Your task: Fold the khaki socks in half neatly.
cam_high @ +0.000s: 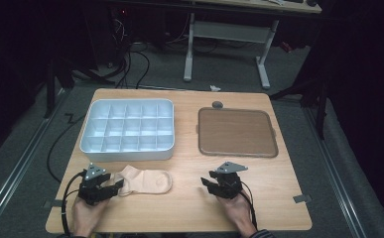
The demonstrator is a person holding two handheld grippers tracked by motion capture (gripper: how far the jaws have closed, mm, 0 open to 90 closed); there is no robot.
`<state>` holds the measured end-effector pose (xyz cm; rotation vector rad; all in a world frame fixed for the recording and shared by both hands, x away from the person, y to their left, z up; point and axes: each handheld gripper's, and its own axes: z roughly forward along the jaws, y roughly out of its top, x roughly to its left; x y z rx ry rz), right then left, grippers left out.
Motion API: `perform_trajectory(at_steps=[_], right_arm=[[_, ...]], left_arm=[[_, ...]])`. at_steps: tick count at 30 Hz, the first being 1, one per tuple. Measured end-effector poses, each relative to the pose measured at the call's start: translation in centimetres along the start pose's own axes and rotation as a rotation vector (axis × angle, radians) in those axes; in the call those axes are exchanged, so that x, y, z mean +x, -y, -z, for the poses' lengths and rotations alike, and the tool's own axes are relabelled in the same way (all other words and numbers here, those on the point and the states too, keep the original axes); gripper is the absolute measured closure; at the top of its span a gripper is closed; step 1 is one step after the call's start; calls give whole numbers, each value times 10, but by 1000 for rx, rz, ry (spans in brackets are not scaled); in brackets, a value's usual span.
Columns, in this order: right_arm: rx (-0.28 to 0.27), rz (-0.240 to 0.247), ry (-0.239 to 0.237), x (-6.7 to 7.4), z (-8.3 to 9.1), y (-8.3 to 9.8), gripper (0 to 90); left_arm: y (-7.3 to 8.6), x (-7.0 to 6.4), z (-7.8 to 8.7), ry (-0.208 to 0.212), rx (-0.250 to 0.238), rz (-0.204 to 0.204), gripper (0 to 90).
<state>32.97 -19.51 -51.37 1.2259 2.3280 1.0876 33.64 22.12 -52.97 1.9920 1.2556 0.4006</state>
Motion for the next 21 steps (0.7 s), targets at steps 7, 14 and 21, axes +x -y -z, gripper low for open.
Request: perform_trajectory(at_steps=[7, 14, 21], right_arm=[[10, 58, -59, 24, -14, -11, 556], [4, 96, -101, 43, -25, -24, 553], [0, 103, -136, 57, -38, -31, 548]], left_arm=[[-1, -1, -2, -13, 4, -14, 414], [-1, -4, -3, -24, 11, -19, 426], [-2, -6, -3, -31, 16, -36, 446]])
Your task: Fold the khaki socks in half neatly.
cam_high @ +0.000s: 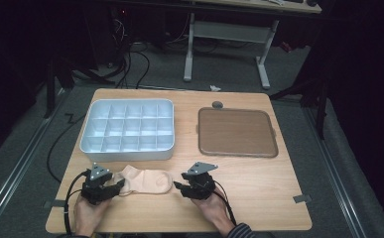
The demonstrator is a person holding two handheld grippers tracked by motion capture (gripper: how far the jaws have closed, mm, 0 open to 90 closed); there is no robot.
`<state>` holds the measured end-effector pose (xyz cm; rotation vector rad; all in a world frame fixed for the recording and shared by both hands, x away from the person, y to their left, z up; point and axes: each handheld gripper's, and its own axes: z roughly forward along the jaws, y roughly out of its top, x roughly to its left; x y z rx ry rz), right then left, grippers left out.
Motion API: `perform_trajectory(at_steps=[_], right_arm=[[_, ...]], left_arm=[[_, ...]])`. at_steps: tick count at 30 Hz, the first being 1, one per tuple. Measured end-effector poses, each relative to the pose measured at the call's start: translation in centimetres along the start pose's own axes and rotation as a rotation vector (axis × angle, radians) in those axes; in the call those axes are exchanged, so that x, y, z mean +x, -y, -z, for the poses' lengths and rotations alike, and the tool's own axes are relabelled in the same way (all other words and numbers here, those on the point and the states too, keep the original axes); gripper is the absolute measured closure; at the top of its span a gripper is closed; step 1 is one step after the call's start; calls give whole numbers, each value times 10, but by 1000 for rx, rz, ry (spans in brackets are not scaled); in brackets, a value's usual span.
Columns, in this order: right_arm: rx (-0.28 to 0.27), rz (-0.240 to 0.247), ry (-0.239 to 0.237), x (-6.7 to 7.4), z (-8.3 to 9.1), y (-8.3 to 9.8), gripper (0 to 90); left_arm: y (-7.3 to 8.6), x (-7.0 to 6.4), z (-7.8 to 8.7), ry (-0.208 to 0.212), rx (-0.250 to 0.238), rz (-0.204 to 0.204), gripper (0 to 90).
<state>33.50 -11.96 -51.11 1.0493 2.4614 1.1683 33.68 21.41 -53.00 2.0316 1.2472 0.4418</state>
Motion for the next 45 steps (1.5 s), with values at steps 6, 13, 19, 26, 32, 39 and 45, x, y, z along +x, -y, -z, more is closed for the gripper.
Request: perform_trajectory(at_steps=[6, 13, 19, 26, 32, 39, 45], right_arm=[[9, 23, -1, 10, -14, -12, 542], [50, 8, 7, 10, -29, -13, 582], [77, 15, 4, 10, -35, -11, 664], [80, 40, -8, 14, -36, -10, 803], [68, 55, -2, 15, -34, -10, 860], [43, 51, -4, 14, -28, -11, 864], [19, 53, 6, 13, -16, -11, 864]], left_arm=[[0, -2, 0, 1, 0, -11, 498], [0, -4, 1, 14, 1, -23, 582], [0, -5, 1, 32, -2, -33, 672], [-1, -5, 1, 72, 4, -14, 783], [-2, -2, 2, 104, -3, 9, 808], [-5, -3, 7, 124, -22, 16, 812], [-16, -11, 12, 140, -42, -9, 814]])
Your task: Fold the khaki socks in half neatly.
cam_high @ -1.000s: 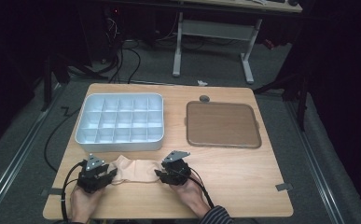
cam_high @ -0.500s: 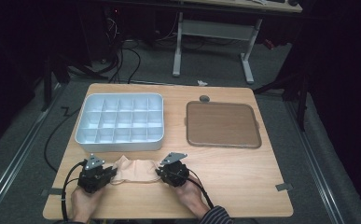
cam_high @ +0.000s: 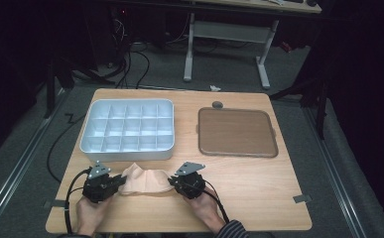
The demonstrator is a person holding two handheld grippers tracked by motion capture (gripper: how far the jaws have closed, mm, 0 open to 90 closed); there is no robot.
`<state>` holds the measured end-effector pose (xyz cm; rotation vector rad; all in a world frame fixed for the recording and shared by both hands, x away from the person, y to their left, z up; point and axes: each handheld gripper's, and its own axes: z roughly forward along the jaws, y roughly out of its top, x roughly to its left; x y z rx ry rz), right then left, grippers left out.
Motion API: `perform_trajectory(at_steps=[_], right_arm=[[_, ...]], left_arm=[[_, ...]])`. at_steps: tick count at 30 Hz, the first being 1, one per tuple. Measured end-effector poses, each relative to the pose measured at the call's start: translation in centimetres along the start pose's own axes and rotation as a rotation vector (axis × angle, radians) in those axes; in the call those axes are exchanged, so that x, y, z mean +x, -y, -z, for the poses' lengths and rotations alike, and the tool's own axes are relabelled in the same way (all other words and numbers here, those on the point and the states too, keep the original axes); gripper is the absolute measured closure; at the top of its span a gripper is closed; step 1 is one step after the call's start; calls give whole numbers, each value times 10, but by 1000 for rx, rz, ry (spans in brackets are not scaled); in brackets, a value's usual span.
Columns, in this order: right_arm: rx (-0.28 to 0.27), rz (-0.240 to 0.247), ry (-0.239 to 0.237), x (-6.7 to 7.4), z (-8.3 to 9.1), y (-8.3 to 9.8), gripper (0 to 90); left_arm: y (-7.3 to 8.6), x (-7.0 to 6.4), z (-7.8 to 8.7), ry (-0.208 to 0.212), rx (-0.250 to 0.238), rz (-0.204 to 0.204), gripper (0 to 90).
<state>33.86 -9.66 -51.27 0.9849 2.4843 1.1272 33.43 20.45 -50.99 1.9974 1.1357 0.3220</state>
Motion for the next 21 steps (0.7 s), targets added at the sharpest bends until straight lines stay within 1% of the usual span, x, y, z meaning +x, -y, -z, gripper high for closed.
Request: perform_trajectory(at_steps=[2, 3, 5, 6, 12, 21], right_arm=[[-3, 1, 2, -1, 2, 0, 864], [-10, -1, 3, -2, 7, 2, 864], [-11, -3, 5, -3, 9, 2, 864], [-14, -5, 11, -5, 14, 4, 864], [-27, -10, 25, -11, 24, 8, 865], [-32, -24, 45, -19, 35, 16, 864]], left_arm=[[-1, -1, 0, 2, -1, -5, 814], [-3, -4, 0, 11, -4, -6, 814], [-4, -5, -1, 16, -5, -9, 814], [-6, -7, -2, 24, -8, -10, 814], [-11, -12, -5, 44, -14, -15, 814], [-20, -23, -11, 65, -18, -30, 814]])
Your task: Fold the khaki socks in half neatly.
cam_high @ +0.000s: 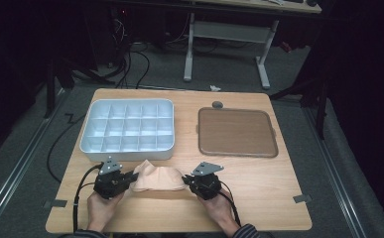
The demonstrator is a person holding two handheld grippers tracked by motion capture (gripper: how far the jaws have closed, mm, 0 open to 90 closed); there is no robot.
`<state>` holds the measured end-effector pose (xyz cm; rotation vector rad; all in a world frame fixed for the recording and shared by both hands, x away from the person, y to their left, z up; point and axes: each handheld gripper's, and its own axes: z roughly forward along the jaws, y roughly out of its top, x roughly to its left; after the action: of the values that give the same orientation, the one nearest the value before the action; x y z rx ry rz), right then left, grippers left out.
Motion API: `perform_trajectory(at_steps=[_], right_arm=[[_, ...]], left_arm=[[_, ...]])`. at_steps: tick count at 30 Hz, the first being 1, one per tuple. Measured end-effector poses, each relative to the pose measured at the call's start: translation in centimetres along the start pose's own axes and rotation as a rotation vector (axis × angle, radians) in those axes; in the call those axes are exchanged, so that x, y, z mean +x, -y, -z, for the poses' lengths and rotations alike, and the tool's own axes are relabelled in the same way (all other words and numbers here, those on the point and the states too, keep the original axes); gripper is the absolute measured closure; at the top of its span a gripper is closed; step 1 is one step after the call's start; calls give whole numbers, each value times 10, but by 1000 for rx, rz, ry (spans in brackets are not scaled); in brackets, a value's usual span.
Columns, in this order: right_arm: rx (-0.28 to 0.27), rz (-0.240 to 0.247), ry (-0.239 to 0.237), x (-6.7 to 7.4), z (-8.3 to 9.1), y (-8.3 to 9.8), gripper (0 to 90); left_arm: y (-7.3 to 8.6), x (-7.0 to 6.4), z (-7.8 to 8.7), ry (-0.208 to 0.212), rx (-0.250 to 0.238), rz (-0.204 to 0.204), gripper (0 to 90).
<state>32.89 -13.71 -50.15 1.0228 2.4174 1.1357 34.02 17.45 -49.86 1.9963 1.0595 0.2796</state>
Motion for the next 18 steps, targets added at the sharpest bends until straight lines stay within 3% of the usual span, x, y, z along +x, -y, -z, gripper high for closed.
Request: perform_trajectory(at_steps=[18], right_arm=[[-2, -51, 65, -21, 25, 25, 864]], left_arm=[[-15, -27, -32, 48, 16, -29, 813]])
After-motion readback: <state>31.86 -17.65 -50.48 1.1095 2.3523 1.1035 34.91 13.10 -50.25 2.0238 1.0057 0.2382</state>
